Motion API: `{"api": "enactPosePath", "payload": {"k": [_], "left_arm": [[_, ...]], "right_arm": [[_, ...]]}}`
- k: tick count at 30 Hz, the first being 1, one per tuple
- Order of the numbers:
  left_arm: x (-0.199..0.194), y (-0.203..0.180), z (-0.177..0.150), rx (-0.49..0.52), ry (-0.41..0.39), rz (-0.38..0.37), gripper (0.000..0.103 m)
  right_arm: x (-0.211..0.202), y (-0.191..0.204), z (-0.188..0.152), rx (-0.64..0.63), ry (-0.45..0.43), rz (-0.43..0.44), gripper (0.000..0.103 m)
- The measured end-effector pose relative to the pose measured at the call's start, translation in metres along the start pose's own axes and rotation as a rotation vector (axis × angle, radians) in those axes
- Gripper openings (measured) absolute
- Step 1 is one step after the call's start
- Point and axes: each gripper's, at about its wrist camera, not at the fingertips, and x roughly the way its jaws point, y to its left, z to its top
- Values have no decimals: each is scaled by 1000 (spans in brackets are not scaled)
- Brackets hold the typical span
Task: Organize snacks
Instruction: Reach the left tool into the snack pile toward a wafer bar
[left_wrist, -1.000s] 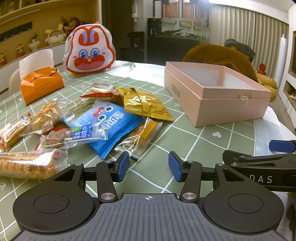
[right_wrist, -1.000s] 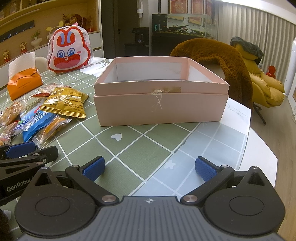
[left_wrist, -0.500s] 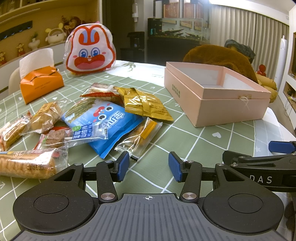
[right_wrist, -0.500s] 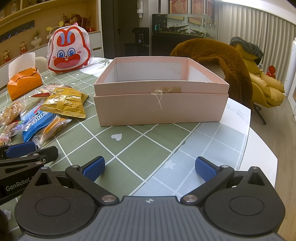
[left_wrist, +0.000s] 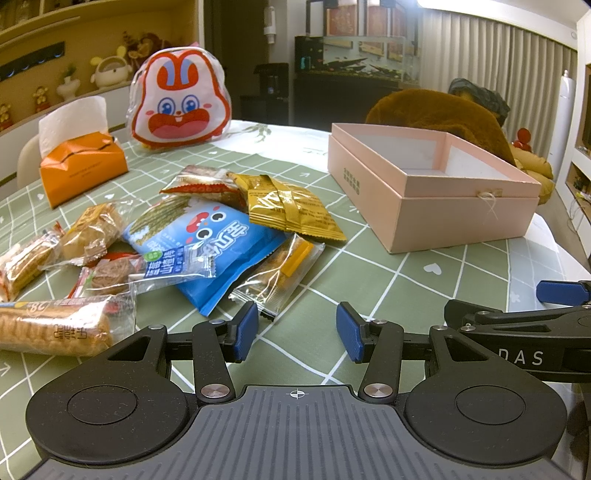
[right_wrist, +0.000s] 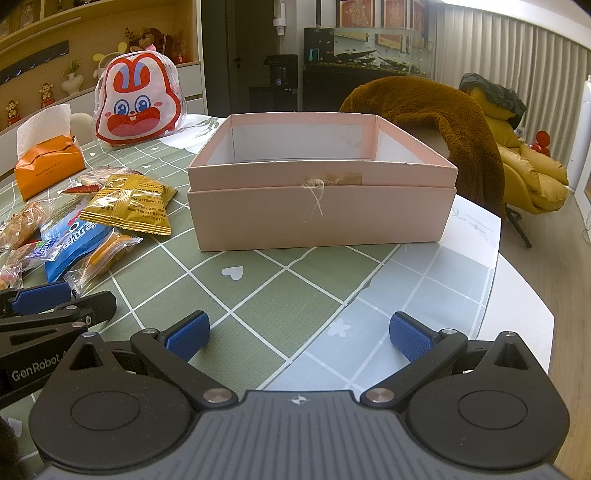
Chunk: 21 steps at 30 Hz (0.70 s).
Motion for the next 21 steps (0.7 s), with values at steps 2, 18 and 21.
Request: {"api": "enactPosePath", "payload": {"k": [2,18,21], "left_arm": [[0,0,0,-1,0,-1,53],[-45,159,88,-228,54,168,46],[-35,215,79,-442,190,229,45]], "right_arm": [[1,1,1,4,0,2,103],[12,11,49,-158,373,127,89],[-1,32,66,-177,307,157,88]]}}
